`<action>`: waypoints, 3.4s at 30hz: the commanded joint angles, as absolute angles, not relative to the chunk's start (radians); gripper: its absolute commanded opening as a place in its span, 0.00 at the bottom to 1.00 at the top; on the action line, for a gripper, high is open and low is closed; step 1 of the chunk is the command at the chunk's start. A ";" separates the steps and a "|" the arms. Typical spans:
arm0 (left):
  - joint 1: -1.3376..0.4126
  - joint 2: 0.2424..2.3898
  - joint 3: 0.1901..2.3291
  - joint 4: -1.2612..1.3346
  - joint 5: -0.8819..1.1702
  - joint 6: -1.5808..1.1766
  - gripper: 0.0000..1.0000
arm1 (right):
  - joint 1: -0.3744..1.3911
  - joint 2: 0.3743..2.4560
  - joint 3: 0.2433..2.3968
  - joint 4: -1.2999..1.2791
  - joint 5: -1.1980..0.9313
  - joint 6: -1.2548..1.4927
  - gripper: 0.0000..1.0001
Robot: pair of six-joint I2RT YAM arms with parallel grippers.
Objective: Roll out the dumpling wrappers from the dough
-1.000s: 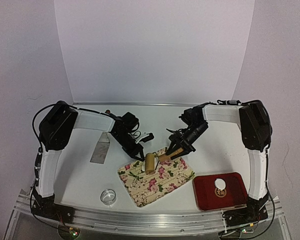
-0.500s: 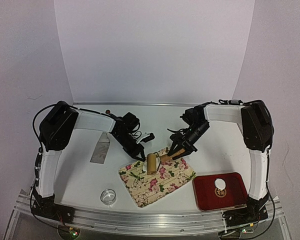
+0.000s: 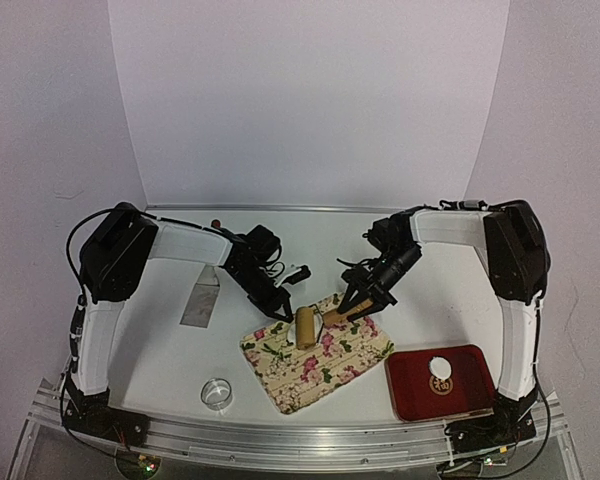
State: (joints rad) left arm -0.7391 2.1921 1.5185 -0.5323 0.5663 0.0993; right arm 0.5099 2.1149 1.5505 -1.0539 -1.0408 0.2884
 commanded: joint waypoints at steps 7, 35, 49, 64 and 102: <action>-0.742 2.224 1.524 -0.534 0.502 0.079 0.00 | 0.419 2.139 1.458 -1.220 -0.583 0.343 0.00; -0.742 2.218 1.500 -0.521 0.478 0.035 0.00 | 0.572 2.258 1.517 -1.140 -0.668 0.412 0.00; -0.736 2.143 1.624 -0.585 0.451 -0.116 0.27 | 0.569 2.082 1.554 -1.139 -0.692 0.423 0.00; -0.736 1.968 1.423 -0.682 0.468 -0.230 0.57 | 0.590 1.888 1.602 -0.998 -0.929 0.649 0.00; -0.739 1.955 1.292 -0.715 0.395 -0.195 0.20 | 0.629 1.997 1.366 -0.821 -0.967 0.769 0.00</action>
State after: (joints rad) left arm -0.7387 1.9896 1.2953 -0.7081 0.4147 -0.2076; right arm 0.6203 2.0008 1.4273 -0.7617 -1.0564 0.7523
